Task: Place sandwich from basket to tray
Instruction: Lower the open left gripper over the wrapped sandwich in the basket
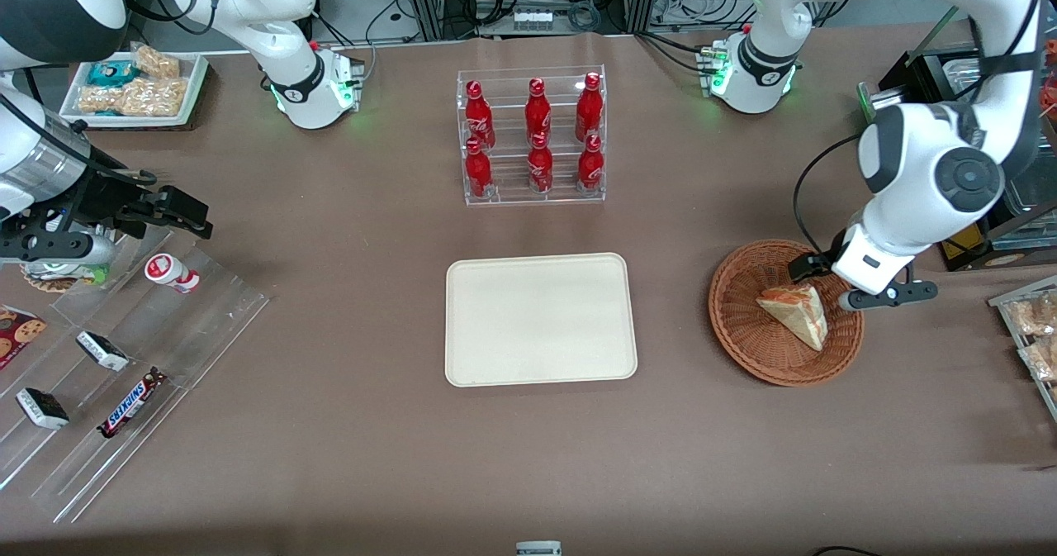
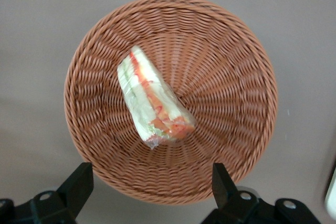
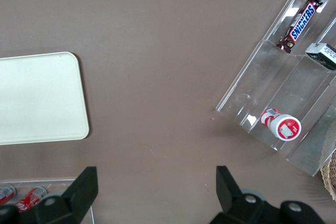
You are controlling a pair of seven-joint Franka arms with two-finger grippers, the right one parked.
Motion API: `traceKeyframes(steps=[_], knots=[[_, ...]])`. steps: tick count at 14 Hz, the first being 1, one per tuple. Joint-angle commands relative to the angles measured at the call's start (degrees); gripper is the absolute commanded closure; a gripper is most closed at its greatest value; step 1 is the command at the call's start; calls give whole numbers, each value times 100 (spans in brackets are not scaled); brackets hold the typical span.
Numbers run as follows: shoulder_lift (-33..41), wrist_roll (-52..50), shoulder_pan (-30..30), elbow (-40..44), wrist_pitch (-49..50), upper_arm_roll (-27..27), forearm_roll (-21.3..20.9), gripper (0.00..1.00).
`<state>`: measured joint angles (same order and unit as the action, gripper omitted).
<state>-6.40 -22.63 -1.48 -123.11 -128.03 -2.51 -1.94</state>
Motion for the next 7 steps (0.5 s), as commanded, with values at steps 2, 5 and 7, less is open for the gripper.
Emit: traceKeyframes(steps=[2, 5, 7], knots=[[-334, -3021, -63, -29, -669, 14, -132, 0], [-695, -4142, -54, -29, -943, 40, -132, 0], [-1028, -4354, -54, 15, -978, 49, -140, 0]])
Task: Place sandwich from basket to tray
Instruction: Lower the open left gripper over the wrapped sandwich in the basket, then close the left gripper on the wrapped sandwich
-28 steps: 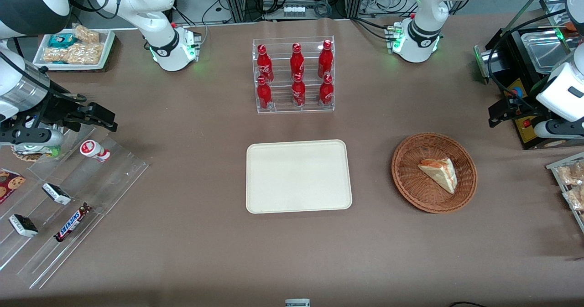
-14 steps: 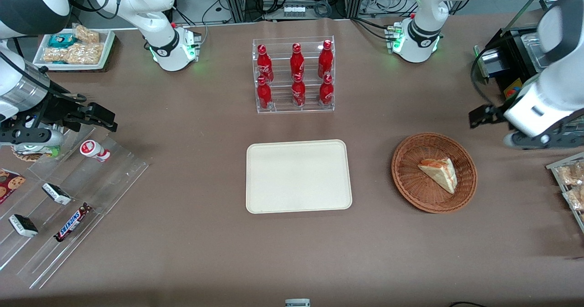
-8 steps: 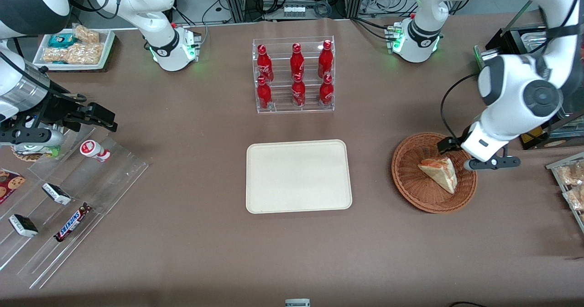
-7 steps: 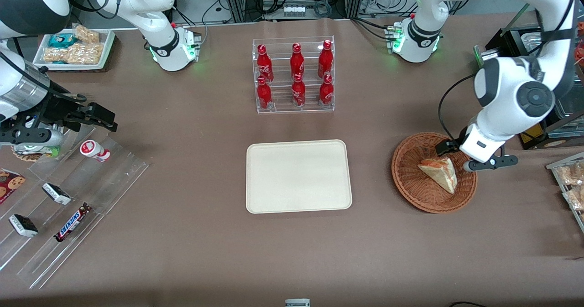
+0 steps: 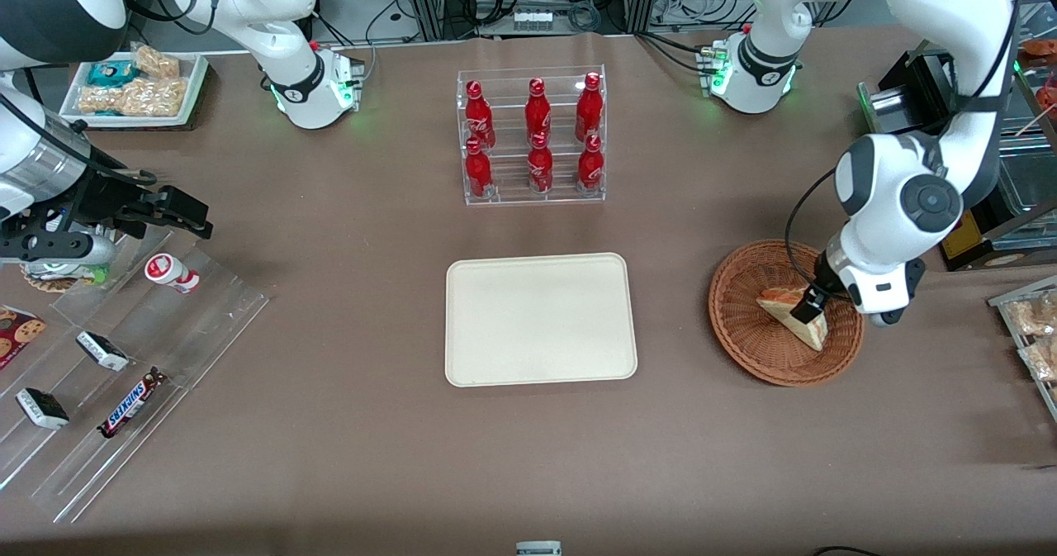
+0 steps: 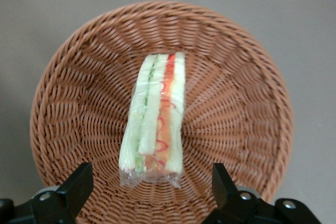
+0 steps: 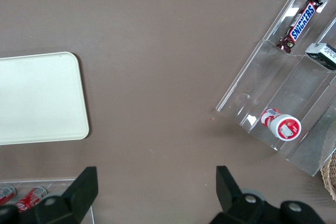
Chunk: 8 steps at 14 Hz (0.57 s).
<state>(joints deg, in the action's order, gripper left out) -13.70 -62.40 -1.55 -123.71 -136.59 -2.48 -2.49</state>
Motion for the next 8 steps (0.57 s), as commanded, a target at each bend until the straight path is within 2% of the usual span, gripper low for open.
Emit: traceKeyframes(steps=[1, 2, 3, 5, 8], knots=[[-422, -405, -47, 110, -218, 46, -119, 18], [-432, -475, -47, 128, -227, 46, -128, 57], [-415, -597, -47, 145, -201, 46, -128, 89], [-354, -572, -56, 198, -123, 46, -207, 97], [-257, -528, -152, 767, 762, -33, -243, 99]])
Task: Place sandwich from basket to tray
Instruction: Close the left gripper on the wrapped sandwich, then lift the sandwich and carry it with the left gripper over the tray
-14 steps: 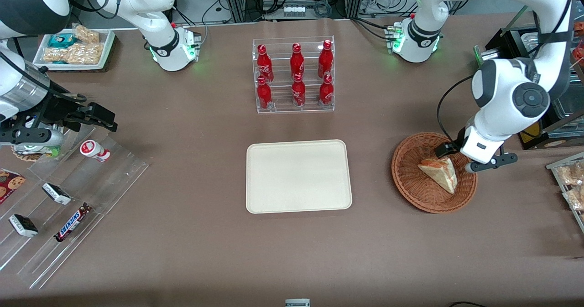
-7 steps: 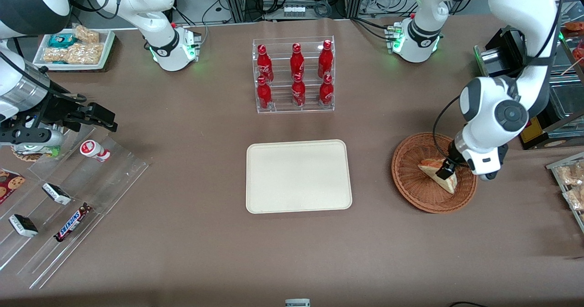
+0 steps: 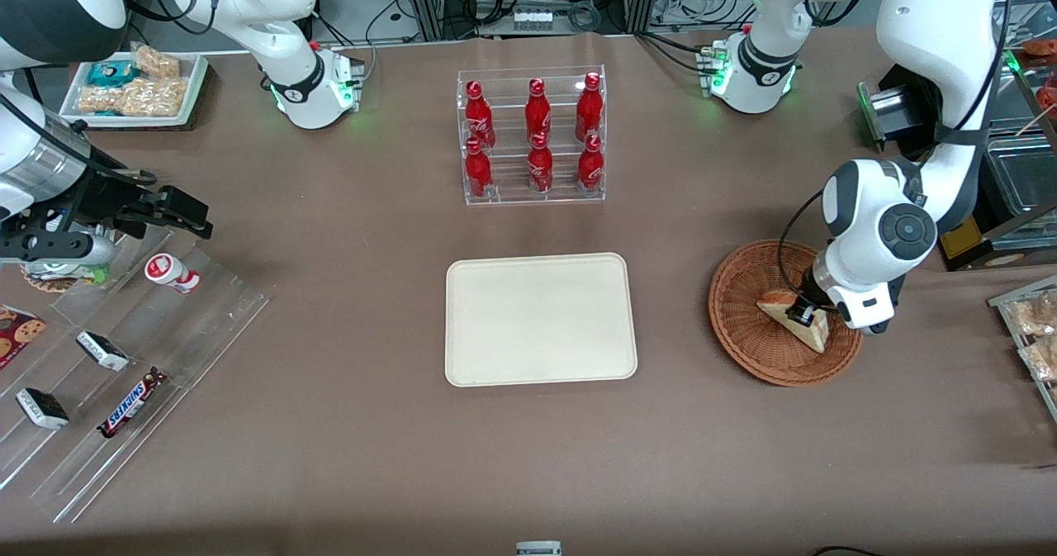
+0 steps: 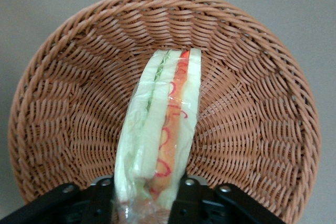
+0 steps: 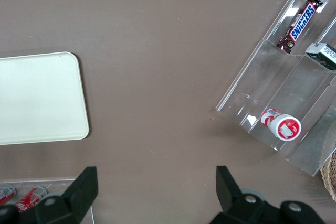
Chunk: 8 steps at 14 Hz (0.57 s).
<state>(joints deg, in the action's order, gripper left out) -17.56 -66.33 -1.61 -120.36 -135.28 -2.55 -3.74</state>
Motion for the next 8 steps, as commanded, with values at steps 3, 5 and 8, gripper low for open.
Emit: traceKeyframes(steps=[3, 5, 8], knots=[[-10, -100, -777, 1294, 1415, -44, -101, 99], [-133, -30, -1165, 1506, 1329, -52, -40, 99], [-720, 1013, -1902, 2207, 1109, -237, -31, 96]])
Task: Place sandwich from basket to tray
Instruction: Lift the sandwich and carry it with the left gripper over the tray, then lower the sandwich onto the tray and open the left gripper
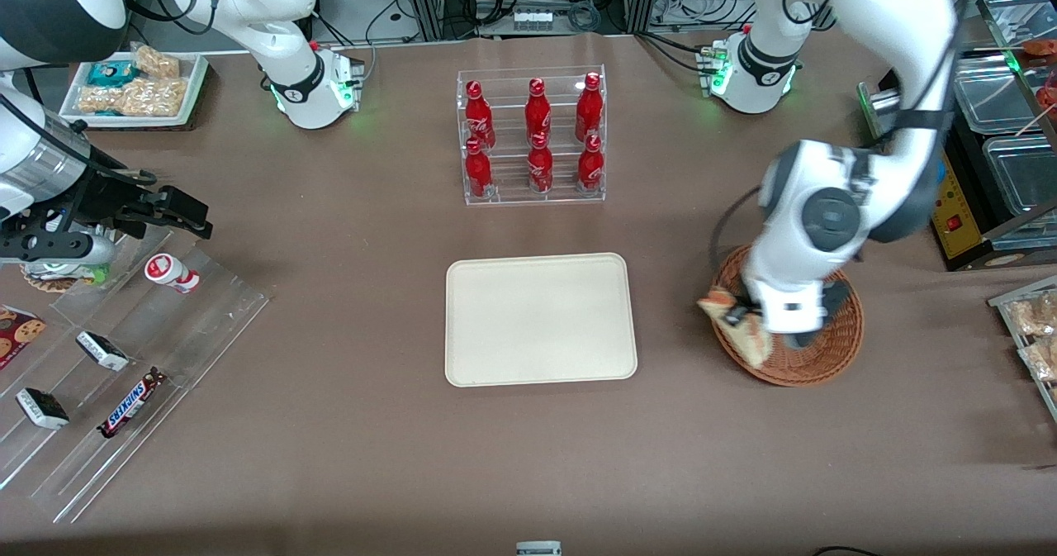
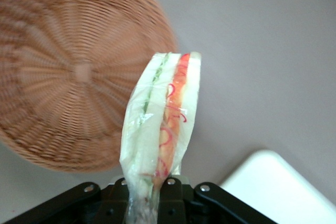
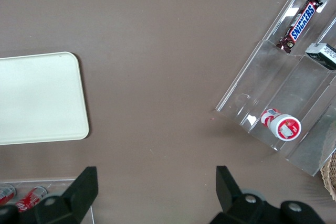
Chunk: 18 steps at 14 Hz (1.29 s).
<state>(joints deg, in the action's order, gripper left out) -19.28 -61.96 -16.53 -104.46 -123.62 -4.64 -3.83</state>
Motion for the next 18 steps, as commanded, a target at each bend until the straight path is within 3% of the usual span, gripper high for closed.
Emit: traceKeyframes(steps=[1, 7, 10, 13, 15, 16, 17, 18], knots=[[-734, 745, -648, 828, -170, -28, -47, 96], [-1929, 485, -2028, 1840, -935, 7, -346, 96], [-2246, 352, -2354, 2052, -1173, 33, -364, 96], [-2405, -340, -2513, 2052, -1305, 113, -924, 94], [-2440, -457, -2513, 2034, -1323, 104, -1084, 92], [-2467, -457, -2522, 2026, -1314, 104, -1084, 85], [-2467, -466, -2522, 2000, -1323, 95, -1050, 48], [-2441, -457, -2513, 1991, -1314, 95, -1058, 0]])
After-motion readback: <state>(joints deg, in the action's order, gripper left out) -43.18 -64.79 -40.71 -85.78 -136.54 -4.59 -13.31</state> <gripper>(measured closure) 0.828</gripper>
